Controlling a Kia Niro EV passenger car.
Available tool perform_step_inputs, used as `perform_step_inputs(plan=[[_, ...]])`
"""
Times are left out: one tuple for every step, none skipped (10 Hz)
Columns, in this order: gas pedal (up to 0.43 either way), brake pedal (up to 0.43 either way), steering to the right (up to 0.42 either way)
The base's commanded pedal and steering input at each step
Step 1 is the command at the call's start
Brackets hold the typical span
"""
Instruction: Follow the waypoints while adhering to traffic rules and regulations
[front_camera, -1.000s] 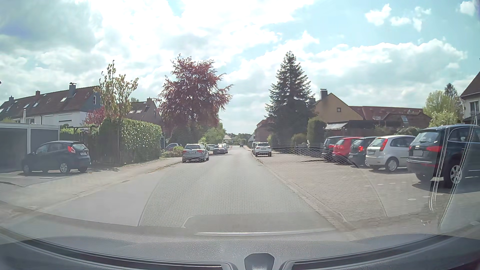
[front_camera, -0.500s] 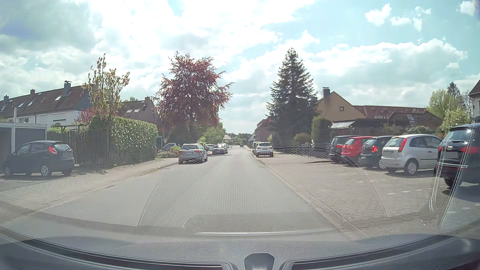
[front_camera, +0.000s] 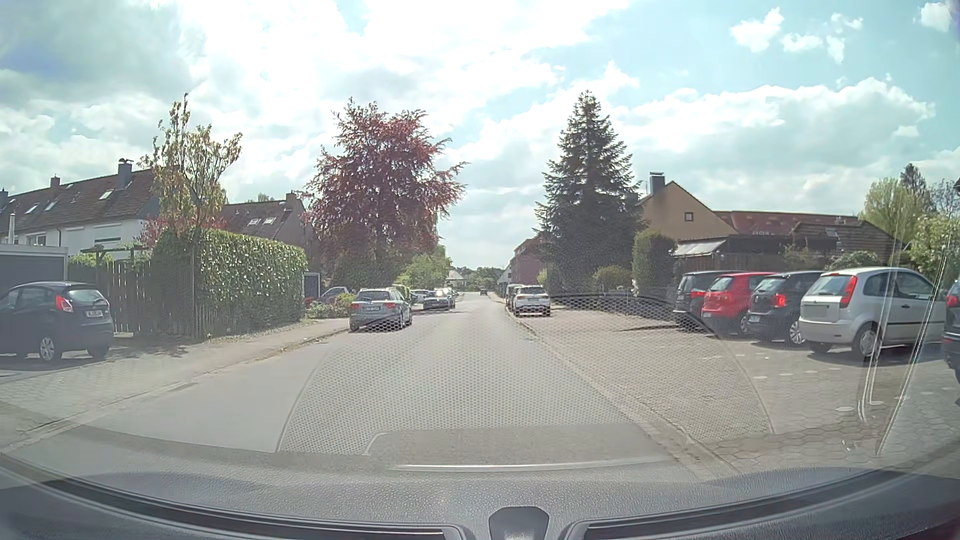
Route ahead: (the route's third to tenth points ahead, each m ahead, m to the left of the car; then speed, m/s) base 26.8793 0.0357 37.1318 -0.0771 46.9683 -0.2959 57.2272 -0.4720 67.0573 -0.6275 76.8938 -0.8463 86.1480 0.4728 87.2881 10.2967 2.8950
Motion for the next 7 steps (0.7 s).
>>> perform_step_inputs(plan=[[0.0, 0.0, -0.009], [0.0, 0.0, -0.005], [0.0, 0.0, -0.005], [0.0, 0.0, -0.005], [0.0, 0.0, -0.005], [0.0, 0.0, -0.005], [0.0, 0.0, -0.005]])
